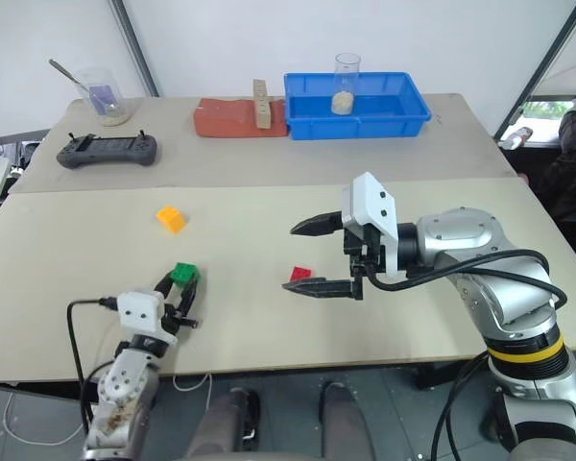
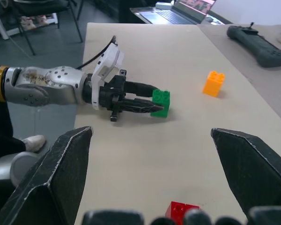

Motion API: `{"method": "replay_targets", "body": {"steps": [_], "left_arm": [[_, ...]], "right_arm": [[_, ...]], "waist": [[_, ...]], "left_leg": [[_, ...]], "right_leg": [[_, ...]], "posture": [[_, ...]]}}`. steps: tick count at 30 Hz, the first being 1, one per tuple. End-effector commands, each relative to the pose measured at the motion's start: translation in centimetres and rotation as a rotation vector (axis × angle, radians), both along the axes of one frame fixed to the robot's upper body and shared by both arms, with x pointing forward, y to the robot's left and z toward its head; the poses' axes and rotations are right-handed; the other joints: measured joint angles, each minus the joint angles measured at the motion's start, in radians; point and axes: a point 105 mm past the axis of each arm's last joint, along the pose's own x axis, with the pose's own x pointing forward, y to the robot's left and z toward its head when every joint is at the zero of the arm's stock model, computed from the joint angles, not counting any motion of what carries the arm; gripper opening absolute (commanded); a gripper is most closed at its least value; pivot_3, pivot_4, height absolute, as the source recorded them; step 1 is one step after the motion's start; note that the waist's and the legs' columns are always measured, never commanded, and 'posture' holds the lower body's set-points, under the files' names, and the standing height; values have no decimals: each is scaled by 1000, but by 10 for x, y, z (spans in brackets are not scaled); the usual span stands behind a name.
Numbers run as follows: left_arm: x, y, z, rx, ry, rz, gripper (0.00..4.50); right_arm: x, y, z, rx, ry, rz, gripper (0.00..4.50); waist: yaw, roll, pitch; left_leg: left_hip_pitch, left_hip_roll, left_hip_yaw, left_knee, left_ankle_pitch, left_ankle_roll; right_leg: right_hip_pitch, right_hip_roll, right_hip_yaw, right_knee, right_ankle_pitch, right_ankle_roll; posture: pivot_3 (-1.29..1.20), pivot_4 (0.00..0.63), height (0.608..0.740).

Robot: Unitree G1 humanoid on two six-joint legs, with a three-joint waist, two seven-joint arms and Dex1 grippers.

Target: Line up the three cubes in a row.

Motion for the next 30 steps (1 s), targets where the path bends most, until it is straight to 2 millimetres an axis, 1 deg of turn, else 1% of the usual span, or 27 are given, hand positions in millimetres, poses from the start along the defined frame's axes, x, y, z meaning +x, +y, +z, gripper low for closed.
{"method": "replay_targets", "body": {"steps": [1, 2, 3, 4, 5, 7, 9, 11, 14, 15, 16, 19, 20, 21, 23, 26, 30], "left_arm": [[9, -21, 18, 30, 15, -313, 1295], [13, -25, 26, 23, 30, -419, 1295], [16, -28, 32, 13, 51, -503, 1295], [18, -30, 34, 23, 70, -571, 1295], [18, -34, 35, 61, 88, -657, 1295], [20, -40, 37, 120, 114, -792, 1295], [26, -46, 39, 163, 122, -885, 1295], [28, -53, 37, 213, 130, -967, 1295], [35, -61, 32, 249, 131, -1020, 1295], [38, -64, 31, 253, 128, -1025, 1295], [40, -66, 31, 251, 126, -1030, 1295], [47, -73, 32, 251, 112, -1028, 1295], [48, -74, 31, 253, 110, -1028, 1295], [49, -75, 31, 254, 108, -1028, 1295], [50, -77, 31, 256, 104, -1035, 1295], [49, -78, 31, 259, 106, -1049, 1295], [46, -71, 33, 262, 118, -1054, 1295]], "right_arm": [[-5, -3, 12, 17, -44, -13, 4500], [-6, -4, 13, 16, -44, -20, 4500], [-6, -4, 13, 16, -46, -25, 4500], [-7, -5, 14, 15, -47, -31, 4500], [-7, -5, 16, 15, -47, -39, 4500], [-8, -5, 18, 15, -48, -50, 4500], [-9, -4, 21, 15, -53, -61, 4500], [-9, -4, 23, 16, -57, -73, 4500], [-11, -4, 23, 14, -57, -91, 4500], [-12, -5, 23, 13, -56, -97, 4500], [-12, -5, 23, 12, -55, -102, 4500], [-14, -7, 23, 12, -52, -115, 4500], [-15, -7, 23, 12, -50, -119, 4500], [-15, -7, 22, 12, -49, -122, 4500], [-15, -8, 22, 13, -46, -127, 4500], [-15, -9, 21, 14, -42, -131, 4500], [-14, -12, 19, 14, -37, -135, 4500]], "waist": [[0, 6, 0], [-1, 7, 0], [-2, 7, 0], [-3, 7, 0], [-3, 7, 0], [-2, 6, 0], [1, 6, 0], [3, 6, 0], [5, 4, 0], [5, 3, 0], [5, 2, 1], [6, 1, 1], [7, 1, 1], [7, 1, 1], [7, 1, 1], [7, 1, 1], [7, 0, 2]], "left_leg": [[-2, 0, -6, -1, 0, 0], [-8, 1, -11, -1, 0, 0], [-13, 2, -13, 0, 0, 0], [-17, 3, -12, 0, 0, 0], [-19, 3, -9, 0, 0, 0], [-16, 1, 4, 0, 0, 0], [-13, 1, 14, 0, 0, 0], [-11, 2, 15, 0, 0, 1], [-9, 2, 16, 0, 1, 1], [-8, 1, 17, 1, 1, 1], [-7, 0, 17, 3, 1, 1], [-4, 1, 14, 3, 2, 3], [-4, 1, 12, 3, 5, 9], [-3, 1, 11, 3, 2, 8], [-4, 1, 7, 0, -2, 9], [-4, 1, 6, 0, -7, 12], [-5, -2, 7, 1, -8, 13]], "right_leg": [[1, 0, -7, -12, 0, 0], [6, -2, -17, -23, 0, 0], [4, -3, -22, -29, 0, 0], [3, -4, -23, -34, 1, -1], [2, -6, -22, -34, 1, -1], [2, -18, -23, -33, 5, -3], [1, -22, -23, -33, 6, -3], [1, -22, -23, -33, 6, -3], [1, -21, -23, -28, 10, -3], [1, -21, -20, -25, 20, -1], [0, -21, -19, -21, 22, 0], [0, -17, -18, -10, 25, 1], [-1, -17, -18, -5, 25, 1], [-2, -16, -18, -1, 22, 4], [-3, -14, -18, 1, 20, 7], [-3, -13, -18, 1, 21, 5], [-1, -17, -18, -1, 19, 7]], "posture": [[0, 150, 740], [0, 150, 740], [0, 150, 740], [0, 150, 740], [0, 150, 740], [0, 150, 740], [0, 150, 740], [0, 150, 740], [0, 150, 740], [0, 150, 740], [0, 150, 740], [0, 150, 740], [0, 150, 740], [0, 150, 740], [0, 150, 740], [0, 150, 740], [0, 150, 740]]}}
